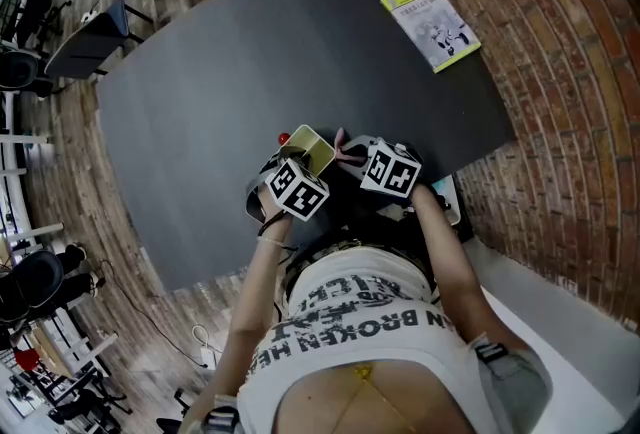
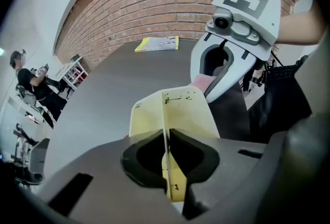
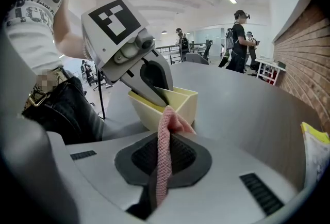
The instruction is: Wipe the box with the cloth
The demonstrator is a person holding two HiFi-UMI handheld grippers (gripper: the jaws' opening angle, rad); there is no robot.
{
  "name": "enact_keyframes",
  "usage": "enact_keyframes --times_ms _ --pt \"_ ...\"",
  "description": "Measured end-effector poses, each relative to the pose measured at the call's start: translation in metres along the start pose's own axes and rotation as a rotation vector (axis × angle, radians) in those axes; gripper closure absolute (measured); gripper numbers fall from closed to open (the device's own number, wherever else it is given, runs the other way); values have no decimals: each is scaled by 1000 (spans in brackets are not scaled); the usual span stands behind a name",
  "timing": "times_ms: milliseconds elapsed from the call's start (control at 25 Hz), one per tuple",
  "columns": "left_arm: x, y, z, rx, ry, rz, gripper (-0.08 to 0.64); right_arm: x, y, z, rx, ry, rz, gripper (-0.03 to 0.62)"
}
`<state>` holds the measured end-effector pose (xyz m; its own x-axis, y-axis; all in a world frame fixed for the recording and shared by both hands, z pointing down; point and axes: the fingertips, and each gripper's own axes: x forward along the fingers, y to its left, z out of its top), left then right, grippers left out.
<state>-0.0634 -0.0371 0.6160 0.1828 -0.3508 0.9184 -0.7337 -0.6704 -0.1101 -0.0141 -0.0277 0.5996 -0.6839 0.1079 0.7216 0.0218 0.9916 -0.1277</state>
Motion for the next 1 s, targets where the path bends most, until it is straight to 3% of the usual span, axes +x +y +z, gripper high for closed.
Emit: enact_keyframes --times_ms 280,440,720,840,920,1000 --pt "3 5 2 -189 11 40 528 7 5 6 -60 17 -3 575" --pt "3 3 4 -215 -6 42 528 9 6 3 -69 9 -6 575" --pt "-41 13 22 -280 -240 -51 471 -5 0 6 -24 -45 -22 575" --pt "-74 29 21 -233 -346 -72 469 -9 -1 7 -13 -51 -33 575" --pt "-83 33 14 -121 -379 -98 457 -10 -2 7 -9 -50 -44 575" --pt "-78 27 -5 39 -346 -139 449 -9 -1 8 -7 -47 -54 575"
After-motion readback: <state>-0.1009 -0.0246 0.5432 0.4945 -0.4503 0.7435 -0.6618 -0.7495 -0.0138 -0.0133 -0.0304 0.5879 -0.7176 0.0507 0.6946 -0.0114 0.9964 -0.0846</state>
